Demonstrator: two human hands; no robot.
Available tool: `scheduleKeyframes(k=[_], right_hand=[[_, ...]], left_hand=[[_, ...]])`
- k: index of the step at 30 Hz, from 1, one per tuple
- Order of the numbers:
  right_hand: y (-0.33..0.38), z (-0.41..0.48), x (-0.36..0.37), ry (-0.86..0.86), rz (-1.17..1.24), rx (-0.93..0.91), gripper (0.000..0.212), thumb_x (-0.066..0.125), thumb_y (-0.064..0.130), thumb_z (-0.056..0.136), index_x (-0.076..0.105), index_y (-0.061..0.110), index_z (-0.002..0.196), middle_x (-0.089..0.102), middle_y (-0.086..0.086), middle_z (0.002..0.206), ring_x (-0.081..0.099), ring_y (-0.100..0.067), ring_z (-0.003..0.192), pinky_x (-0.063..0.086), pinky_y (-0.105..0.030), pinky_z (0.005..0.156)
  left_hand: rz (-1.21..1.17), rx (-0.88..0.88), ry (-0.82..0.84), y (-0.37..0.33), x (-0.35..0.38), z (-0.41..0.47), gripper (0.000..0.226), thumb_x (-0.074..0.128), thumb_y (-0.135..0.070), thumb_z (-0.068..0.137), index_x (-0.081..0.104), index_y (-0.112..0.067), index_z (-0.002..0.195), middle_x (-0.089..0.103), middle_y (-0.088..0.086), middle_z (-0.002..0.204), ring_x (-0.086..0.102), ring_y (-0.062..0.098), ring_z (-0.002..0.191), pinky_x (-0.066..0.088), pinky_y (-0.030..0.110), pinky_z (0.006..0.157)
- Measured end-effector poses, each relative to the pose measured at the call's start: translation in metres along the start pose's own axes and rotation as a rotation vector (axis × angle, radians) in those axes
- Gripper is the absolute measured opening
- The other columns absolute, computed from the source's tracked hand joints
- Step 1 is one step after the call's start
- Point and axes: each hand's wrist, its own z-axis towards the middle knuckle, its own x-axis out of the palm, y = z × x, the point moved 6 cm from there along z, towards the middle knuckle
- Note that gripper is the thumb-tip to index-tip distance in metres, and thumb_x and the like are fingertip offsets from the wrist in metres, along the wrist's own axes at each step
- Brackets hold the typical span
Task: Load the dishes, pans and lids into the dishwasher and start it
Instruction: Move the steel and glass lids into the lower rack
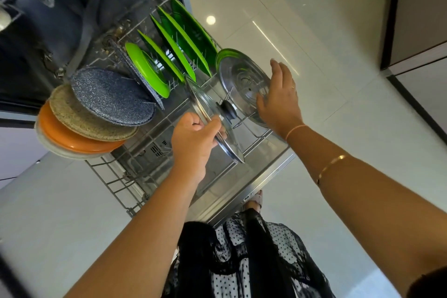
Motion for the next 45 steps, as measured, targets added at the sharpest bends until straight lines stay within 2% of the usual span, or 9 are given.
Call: scheduleKeyframes(k=[5, 8, 13, 21, 25, 32, 35, 39, 45], right_hand=[[-0.003, -0.059, -0.013, -0.17, 0.088, 0.03, 0.054, 0.048, -0.002, 0.086, 0.036, 0.0, 0.138, 0.033, -0.023, 0.144, 0.03, -0.035, 0.135, 0.02, -0.035, 0.113], [-0.013, -0.085, -0.012, -0.198, 0.118, 0.077, 0.05, 0.048, -0.008, 0.081, 0.043, -0.001, 0.131, 0.04, -0.022, 0.137, 0.037, -0.035, 0.13, 0.027, -0.038, 0.112], [-0.017, -0.103, -0.002, -0.149, 0.171, 0.076, 0.048, 0.043, -0.006, 0.079, 0.047, -0.001, 0.127, 0.046, -0.018, 0.13, 0.045, -0.033, 0.122, 0.043, -0.046, 0.101], [-0.016, -0.083, -0.003, -0.09, 0.237, 0.1, 0.047, 0.043, -0.008, 0.082, 0.046, 0.002, 0.129, 0.05, -0.014, 0.125, 0.051, -0.027, 0.115, 0.047, -0.038, 0.097], [-0.017, -0.083, -0.001, -0.077, 0.275, 0.1, 0.047, 0.042, -0.008, 0.083, 0.045, 0.003, 0.128, 0.05, -0.012, 0.125, 0.051, -0.026, 0.114, 0.049, -0.039, 0.093], [-0.02, -0.082, 0.016, 0.013, 0.307, 0.2, 0.049, 0.042, -0.006, 0.086, 0.041, 0.007, 0.133, 0.047, -0.009, 0.132, 0.043, -0.021, 0.126, 0.04, -0.033, 0.106], [-0.02, -0.078, 0.022, 0.067, 0.279, 0.222, 0.053, 0.043, -0.005, 0.086, 0.037, 0.011, 0.137, 0.045, -0.007, 0.133, 0.042, -0.021, 0.126, 0.041, -0.033, 0.104], [-0.015, -0.072, 0.024, 0.131, 0.2, 0.222, 0.058, 0.045, -0.004, 0.087, 0.03, 0.011, 0.142, 0.039, -0.008, 0.139, 0.037, -0.024, 0.13, 0.036, -0.034, 0.106], [0.037, -0.087, 0.012, 0.171, -0.077, -0.019, 0.066, 0.051, -0.003, 0.083, 0.028, 0.005, 0.144, 0.03, -0.019, 0.147, 0.031, -0.035, 0.135, 0.031, -0.043, 0.11]], left_hand=[[-0.043, -0.021, 0.019, 0.003, 0.013, 0.013, 0.032, 0.065, -0.002, 0.084, 0.038, -0.014, 0.071, 0.064, 0.002, 0.06, 0.064, 0.026, 0.072, 0.054, 0.051, 0.086], [-0.06, -0.019, 0.042, 0.001, 0.026, 0.022, 0.031, 0.066, -0.001, 0.083, 0.039, -0.013, 0.072, 0.064, 0.004, 0.059, 0.065, 0.023, 0.067, 0.057, 0.043, 0.079], [-0.034, -0.047, 0.046, 0.007, 0.05, 0.04, 0.031, 0.065, 0.0, 0.082, 0.039, -0.014, 0.073, 0.056, 0.02, 0.087, 0.06, 0.03, 0.081, 0.056, 0.045, 0.082], [0.005, -0.146, 0.034, 0.036, 0.078, 0.066, 0.034, 0.07, -0.007, 0.082, 0.038, -0.014, 0.074, 0.05, 0.014, 0.081, 0.05, 0.024, 0.079, 0.056, 0.036, 0.078], [-0.036, -0.21, 0.033, 0.051, 0.084, 0.075, 0.028, 0.068, -0.007, 0.083, 0.041, -0.01, 0.078, 0.051, 0.009, 0.081, 0.055, 0.022, 0.083, 0.053, 0.038, 0.09], [0.154, -0.173, 0.087, 0.046, 0.103, 0.078, 0.028, 0.066, -0.014, 0.086, 0.04, -0.013, 0.077, 0.049, 0.006, 0.075, 0.055, 0.016, 0.071, 0.056, 0.037, 0.084], [0.216, -0.169, 0.116, 0.047, 0.096, 0.077, 0.025, 0.069, -0.021, 0.084, 0.046, -0.012, 0.092, 0.055, 0.004, 0.086, 0.059, 0.021, 0.088, 0.052, 0.035, 0.089], [0.27, -0.169, 0.151, 0.048, 0.083, 0.071, 0.055, 0.071, -0.021, 0.083, 0.044, -0.009, 0.129, 0.049, 0.01, 0.133, 0.05, 0.027, 0.121, 0.041, 0.038, 0.103], [0.373, -0.089, 0.084, 0.025, 0.048, 0.031, 0.039, 0.059, -0.016, 0.09, 0.049, -0.014, 0.128, 0.053, 0.008, 0.131, 0.054, 0.023, 0.114, 0.042, 0.028, 0.087]])
